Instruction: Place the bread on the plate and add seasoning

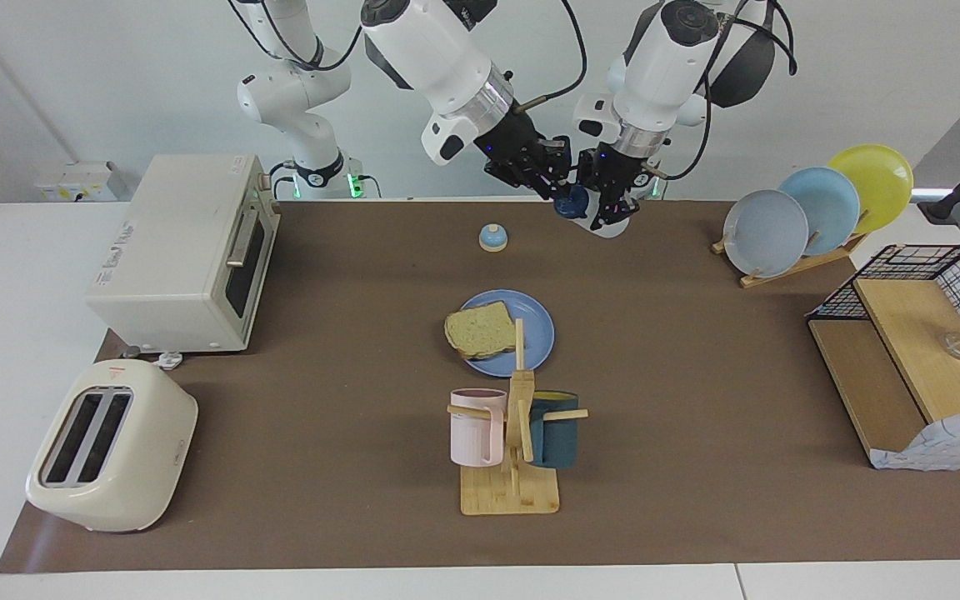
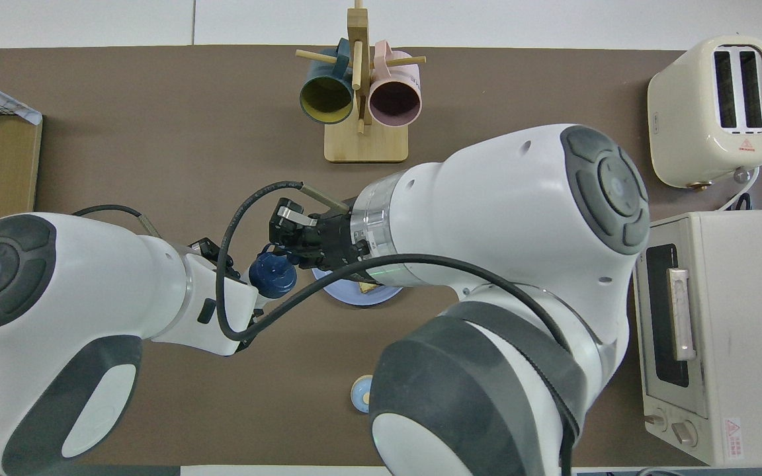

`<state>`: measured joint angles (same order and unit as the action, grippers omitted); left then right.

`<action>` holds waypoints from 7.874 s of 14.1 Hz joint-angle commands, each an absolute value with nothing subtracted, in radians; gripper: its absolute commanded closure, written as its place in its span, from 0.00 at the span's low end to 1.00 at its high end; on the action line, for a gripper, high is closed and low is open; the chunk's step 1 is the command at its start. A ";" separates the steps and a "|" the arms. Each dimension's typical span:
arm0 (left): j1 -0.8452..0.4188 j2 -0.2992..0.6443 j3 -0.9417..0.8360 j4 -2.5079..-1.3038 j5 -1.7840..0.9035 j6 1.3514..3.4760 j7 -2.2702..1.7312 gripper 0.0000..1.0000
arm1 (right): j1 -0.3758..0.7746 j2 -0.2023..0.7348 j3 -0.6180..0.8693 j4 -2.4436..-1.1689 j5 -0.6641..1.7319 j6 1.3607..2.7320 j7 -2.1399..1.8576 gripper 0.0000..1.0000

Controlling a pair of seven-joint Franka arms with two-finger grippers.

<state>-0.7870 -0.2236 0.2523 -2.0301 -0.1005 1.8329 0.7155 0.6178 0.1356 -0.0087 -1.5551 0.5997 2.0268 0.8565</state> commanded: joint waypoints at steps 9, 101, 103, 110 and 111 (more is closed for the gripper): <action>-0.796 -0.252 0.261 -2.049 -0.112 1.824 0.727 1.00 | 0.601 0.118 -0.009 -1.571 0.603 2.031 0.897 1.00; -1.026 0.380 0.224 -1.821 1.087 1.633 0.485 1.00 | -0.035 -0.043 0.003 -1.626 -0.009 1.401 -0.005 0.00; -0.991 0.380 0.222 -1.825 1.106 1.651 0.485 1.00 | -0.035 -0.043 0.003 -1.626 -0.009 1.399 -0.005 0.00; -1.108 0.502 0.222 -1.790 1.086 1.586 0.485 1.00 | -0.035 -0.043 0.003 -1.626 -0.009 1.399 -0.005 0.00; -1.111 0.503 0.221 -1.778 1.077 1.579 0.486 1.00 | -0.035 -0.043 0.003 -1.626 -0.009 1.399 -0.005 0.00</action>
